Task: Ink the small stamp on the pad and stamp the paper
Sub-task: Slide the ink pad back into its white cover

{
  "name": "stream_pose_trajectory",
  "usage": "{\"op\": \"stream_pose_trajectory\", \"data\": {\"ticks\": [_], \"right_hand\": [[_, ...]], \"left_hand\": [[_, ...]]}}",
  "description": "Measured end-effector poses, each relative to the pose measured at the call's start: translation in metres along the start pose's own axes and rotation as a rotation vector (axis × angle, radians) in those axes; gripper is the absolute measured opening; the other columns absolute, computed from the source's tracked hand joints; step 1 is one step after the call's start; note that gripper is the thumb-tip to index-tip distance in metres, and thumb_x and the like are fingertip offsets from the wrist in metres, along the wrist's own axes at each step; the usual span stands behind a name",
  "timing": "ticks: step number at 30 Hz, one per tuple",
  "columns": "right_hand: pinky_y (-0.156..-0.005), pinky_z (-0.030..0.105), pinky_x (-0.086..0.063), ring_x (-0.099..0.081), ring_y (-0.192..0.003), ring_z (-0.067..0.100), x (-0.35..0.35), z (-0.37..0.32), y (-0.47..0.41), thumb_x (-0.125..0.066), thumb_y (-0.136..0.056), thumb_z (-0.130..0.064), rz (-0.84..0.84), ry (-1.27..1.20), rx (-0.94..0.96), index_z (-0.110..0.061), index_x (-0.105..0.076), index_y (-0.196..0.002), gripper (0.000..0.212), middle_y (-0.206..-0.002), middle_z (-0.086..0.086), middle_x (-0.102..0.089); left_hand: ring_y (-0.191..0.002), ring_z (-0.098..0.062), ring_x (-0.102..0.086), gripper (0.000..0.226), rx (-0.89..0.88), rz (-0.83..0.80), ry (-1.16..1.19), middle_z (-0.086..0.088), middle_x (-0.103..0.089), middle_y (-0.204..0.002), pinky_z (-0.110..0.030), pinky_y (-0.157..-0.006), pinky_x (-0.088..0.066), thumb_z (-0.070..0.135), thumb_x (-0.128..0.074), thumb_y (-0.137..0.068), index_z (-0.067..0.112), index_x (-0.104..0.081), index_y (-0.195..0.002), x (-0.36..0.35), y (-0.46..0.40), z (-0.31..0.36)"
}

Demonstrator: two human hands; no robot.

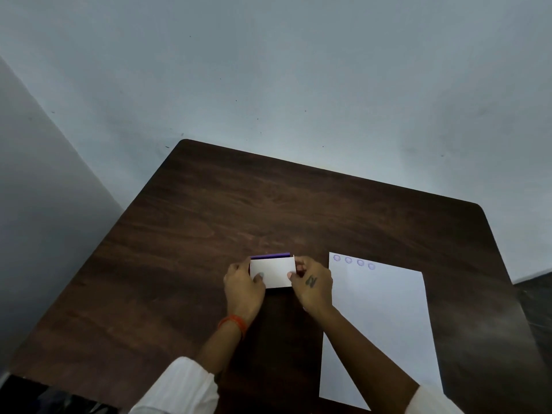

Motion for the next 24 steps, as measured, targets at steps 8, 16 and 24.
{"op": "stream_pose_trajectory", "data": {"ticks": [8, 16, 24], "right_hand": [[-0.094, 0.032, -0.048, -0.059, -0.110, 0.025, -0.006, 0.004, -0.005, -0.064, -0.083, -0.012, -0.028, 0.037, -0.016, -0.012, -0.057, -0.119, 0.037, -0.122, 0.011, -0.064], [-0.093, 0.030, -0.049, -0.060, -0.108, 0.024, -0.011, 0.008, -0.010, -0.064, -0.083, -0.013, -0.048, 0.065, -0.015, -0.013, -0.058, -0.117, 0.035, -0.121, 0.010, -0.064], [-0.092, 0.028, -0.049, -0.059, -0.109, 0.023, -0.014, 0.009, -0.013, -0.063, -0.083, -0.014, -0.044, 0.079, 0.000, -0.013, -0.058, -0.118, 0.035, -0.121, 0.010, -0.063]], "left_hand": [[-0.122, -0.030, -0.046, 0.046, 0.014, 0.014, -0.005, -0.015, -0.048, -0.132, -0.042, -0.105, -0.041, 0.010, -0.056, -0.086, 0.010, -0.045, -0.131, -0.007, -0.004, -0.005], [-0.124, -0.029, -0.044, 0.046, 0.013, 0.031, 0.010, -0.013, -0.046, -0.133, -0.042, -0.105, -0.042, 0.008, -0.056, -0.086, 0.011, -0.045, -0.131, -0.010, -0.008, -0.008], [-0.119, -0.029, -0.050, 0.042, 0.023, 0.055, 0.024, -0.015, -0.051, -0.130, -0.039, -0.101, -0.042, 0.008, -0.056, -0.086, 0.010, -0.049, -0.128, -0.007, -0.010, -0.009]]}}
Point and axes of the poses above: each hand's wrist, its own y-axis away from the middle knuckle, its own x-axis out of the back of the hand, z = x × y, the point moved 2 cm from there along -y, towards the middle knuckle
